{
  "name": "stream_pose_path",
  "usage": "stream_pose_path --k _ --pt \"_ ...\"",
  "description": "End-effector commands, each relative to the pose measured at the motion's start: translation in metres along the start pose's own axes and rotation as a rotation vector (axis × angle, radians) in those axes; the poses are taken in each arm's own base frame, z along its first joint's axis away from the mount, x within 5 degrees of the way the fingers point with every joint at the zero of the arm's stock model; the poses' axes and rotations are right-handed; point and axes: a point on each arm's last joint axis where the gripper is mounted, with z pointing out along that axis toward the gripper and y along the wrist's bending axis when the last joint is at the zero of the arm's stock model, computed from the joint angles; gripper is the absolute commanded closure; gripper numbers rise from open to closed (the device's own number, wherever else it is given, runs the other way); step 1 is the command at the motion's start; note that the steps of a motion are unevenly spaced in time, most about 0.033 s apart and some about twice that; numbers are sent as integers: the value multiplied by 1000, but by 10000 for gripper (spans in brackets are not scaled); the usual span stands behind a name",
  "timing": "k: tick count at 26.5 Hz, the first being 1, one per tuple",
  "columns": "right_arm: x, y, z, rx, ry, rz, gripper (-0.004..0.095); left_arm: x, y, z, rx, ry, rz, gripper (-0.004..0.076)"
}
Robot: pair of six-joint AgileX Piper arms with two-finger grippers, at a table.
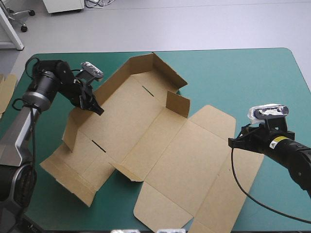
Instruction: Fold the box
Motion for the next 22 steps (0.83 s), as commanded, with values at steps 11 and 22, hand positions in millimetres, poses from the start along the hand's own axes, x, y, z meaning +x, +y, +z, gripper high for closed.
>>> stream_pose_path --k 11,22 --pt "-16 0 -9 0 -109 10 942 -27 -43 -42 -419 35 258 738" --pt "-17 2 -9 -22 -110 34 942 -46 -73 -104 -445 -223 277 738"
